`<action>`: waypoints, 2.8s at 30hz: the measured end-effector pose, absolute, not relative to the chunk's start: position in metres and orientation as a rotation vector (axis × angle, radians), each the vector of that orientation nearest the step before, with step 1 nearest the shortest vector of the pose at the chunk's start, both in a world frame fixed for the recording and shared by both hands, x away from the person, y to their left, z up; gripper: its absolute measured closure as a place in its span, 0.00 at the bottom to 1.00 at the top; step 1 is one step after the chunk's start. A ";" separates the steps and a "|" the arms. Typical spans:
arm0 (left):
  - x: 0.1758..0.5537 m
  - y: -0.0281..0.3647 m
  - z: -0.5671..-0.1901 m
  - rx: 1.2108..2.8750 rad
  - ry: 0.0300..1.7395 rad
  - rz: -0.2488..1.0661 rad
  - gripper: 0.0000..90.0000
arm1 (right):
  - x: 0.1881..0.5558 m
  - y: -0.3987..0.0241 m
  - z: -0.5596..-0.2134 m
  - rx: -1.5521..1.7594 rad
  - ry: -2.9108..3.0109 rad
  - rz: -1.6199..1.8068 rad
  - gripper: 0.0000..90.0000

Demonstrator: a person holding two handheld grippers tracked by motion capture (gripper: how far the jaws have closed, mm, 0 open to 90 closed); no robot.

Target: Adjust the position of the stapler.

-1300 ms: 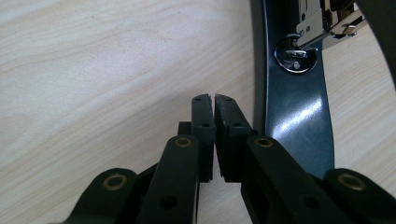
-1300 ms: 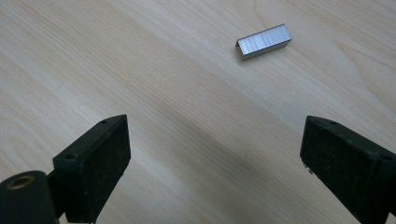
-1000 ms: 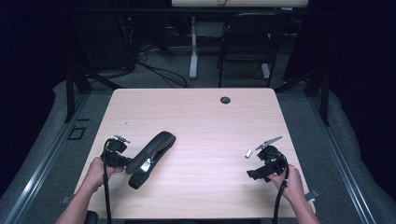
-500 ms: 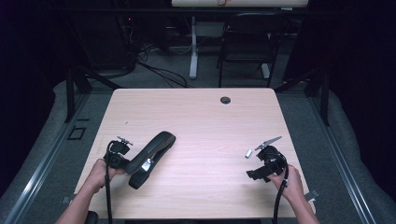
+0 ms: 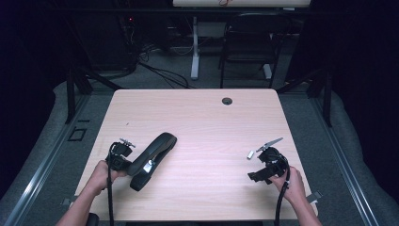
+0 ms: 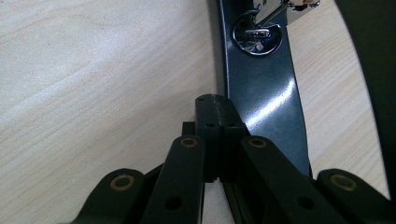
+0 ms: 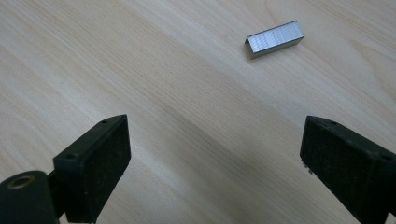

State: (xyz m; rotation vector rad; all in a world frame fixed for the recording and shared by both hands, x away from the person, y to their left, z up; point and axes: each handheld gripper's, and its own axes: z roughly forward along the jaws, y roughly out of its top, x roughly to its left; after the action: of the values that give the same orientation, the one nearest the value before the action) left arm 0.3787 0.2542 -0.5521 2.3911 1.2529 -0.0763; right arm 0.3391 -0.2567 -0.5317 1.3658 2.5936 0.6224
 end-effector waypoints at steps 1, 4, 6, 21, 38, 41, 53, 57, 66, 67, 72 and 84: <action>0.379 0.254 -0.552 2.393 1.248 -0.078 1.00 | 0.339 -0.256 -0.533 1.377 2.585 0.646 0.09; 0.376 0.247 -0.552 2.400 1.223 -0.087 1.00 | 0.339 -0.256 -0.532 1.369 2.599 0.631 0.09; 0.375 0.242 -0.551 2.402 1.204 -0.098 1.00 | 0.339 -0.256 -0.532 1.372 2.600 0.637 0.09; 0.372 0.214 -0.546 2.388 1.162 -0.082 1.00 | 0.340 -0.254 -0.533 1.364 2.610 0.630 0.09; 0.362 0.191 -0.532 2.424 1.064 -0.004 1.00 | 0.339 -0.254 -0.533 1.365 2.612 0.620 0.10; 0.358 0.198 -0.525 2.399 1.062 0.016 1.00 | 0.339 -0.255 -0.533 1.363 2.609 0.614 0.10; 0.345 0.171 -0.519 2.435 0.933 0.032 1.00 | 0.340 -0.253 -0.534 1.359 2.623 0.610 0.10; 0.343 0.157 -0.519 2.446 0.890 0.052 1.00 | 0.340 -0.253 -0.534 1.360 2.632 0.609 0.10; 0.345 0.141 -0.519 2.434 0.853 0.066 1.00 | 0.340 -0.251 -0.536 1.360 2.632 0.604 0.10; 0.345 0.138 -0.519 2.425 0.846 0.064 1.00 | 0.341 -0.251 -0.536 1.357 2.639 0.600 0.10; 0.345 0.130 -0.519 2.421 0.807 0.062 1.00 | 0.340 -0.250 -0.536 1.367 2.643 0.617 0.10; 0.350 0.108 -0.521 2.406 0.733 0.058 1.00 | 0.340 -0.250 -0.536 1.351 2.647 0.590 0.10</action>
State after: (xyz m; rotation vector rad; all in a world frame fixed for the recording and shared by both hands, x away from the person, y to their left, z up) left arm 0.3500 0.1078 -0.5207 2.4057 0.7331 0.0576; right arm 0.3401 -0.2502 -0.5358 1.3512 2.6468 0.5895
